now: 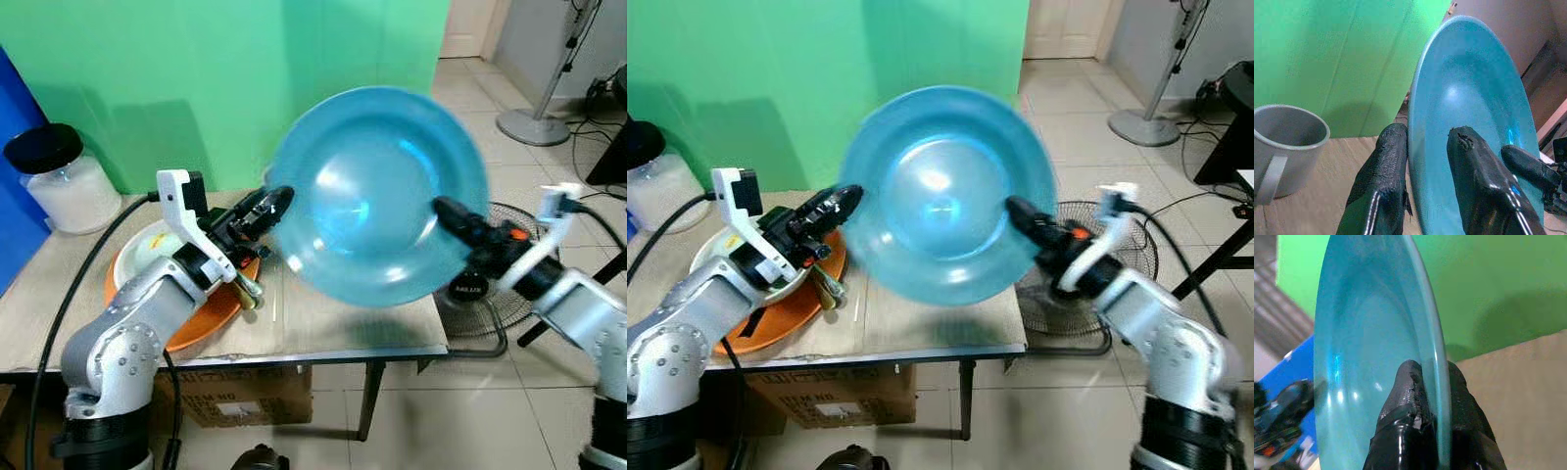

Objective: Setting the table

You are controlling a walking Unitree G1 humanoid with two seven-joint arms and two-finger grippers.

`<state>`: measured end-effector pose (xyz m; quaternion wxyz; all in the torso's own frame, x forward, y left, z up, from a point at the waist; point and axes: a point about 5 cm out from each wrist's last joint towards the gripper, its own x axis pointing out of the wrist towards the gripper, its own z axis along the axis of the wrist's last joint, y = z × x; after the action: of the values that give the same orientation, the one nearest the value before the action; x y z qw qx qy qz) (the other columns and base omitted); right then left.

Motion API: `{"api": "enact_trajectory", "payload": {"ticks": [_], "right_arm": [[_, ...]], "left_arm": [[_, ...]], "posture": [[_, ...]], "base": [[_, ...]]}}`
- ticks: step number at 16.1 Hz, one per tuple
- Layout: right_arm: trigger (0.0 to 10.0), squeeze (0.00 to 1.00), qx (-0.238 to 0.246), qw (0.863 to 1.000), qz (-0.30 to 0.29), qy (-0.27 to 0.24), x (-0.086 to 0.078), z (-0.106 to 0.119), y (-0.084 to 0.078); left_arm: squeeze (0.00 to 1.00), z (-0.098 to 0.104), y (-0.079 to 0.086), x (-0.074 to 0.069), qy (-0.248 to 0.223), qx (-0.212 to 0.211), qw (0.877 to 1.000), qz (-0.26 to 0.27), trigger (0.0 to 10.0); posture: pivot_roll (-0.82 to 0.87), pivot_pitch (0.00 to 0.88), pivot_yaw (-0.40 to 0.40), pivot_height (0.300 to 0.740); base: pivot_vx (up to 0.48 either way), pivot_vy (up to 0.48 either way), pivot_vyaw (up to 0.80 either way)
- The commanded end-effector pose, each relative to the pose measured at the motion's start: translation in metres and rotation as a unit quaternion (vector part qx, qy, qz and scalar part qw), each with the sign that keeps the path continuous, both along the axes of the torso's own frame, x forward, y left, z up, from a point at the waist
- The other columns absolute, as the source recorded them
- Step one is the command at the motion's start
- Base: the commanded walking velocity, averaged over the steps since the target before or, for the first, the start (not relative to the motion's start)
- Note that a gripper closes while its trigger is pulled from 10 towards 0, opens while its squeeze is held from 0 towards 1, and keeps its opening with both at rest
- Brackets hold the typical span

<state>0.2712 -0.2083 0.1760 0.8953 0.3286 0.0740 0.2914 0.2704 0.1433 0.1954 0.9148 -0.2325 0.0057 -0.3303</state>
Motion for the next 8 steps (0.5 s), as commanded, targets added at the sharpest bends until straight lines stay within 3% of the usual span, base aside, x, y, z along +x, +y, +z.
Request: {"api": "enact_trajectory", "payload": {"ticks": [1,7,8], "right_arm": [[0.0,0.0,0.006,1.0,-0.007,-0.01,-0.002,0.005,-0.003],[0.0,0.0,-0.003,0.995,-0.087,-0.044,-0.024,0.025,-0.018],[0.0,0.0,-0.023,0.992,-0.114,-0.055,-0.026,0.031,-0.019]], "left_arm": [[0.0,0.003,0.004,-0.002,-0.007,0.005,1.0,0.002,10.0],[0.0,0.011,0.02,-0.006,-0.018,0.032,0.999,0.03,10.0],[0.0,0.012,0.018,-0.006,-0.024,0.041,0.998,0.029,10.0]], "posture": [[0.07,0.0,0.063,0.74],[0.04,0.0,0.094,0.74],[0.03,0.0,0.1,0.74]], "base": [[0.0,0.0,0.0],[0.0,0.0,0.0],[0.0,0.0,0.0]]}}
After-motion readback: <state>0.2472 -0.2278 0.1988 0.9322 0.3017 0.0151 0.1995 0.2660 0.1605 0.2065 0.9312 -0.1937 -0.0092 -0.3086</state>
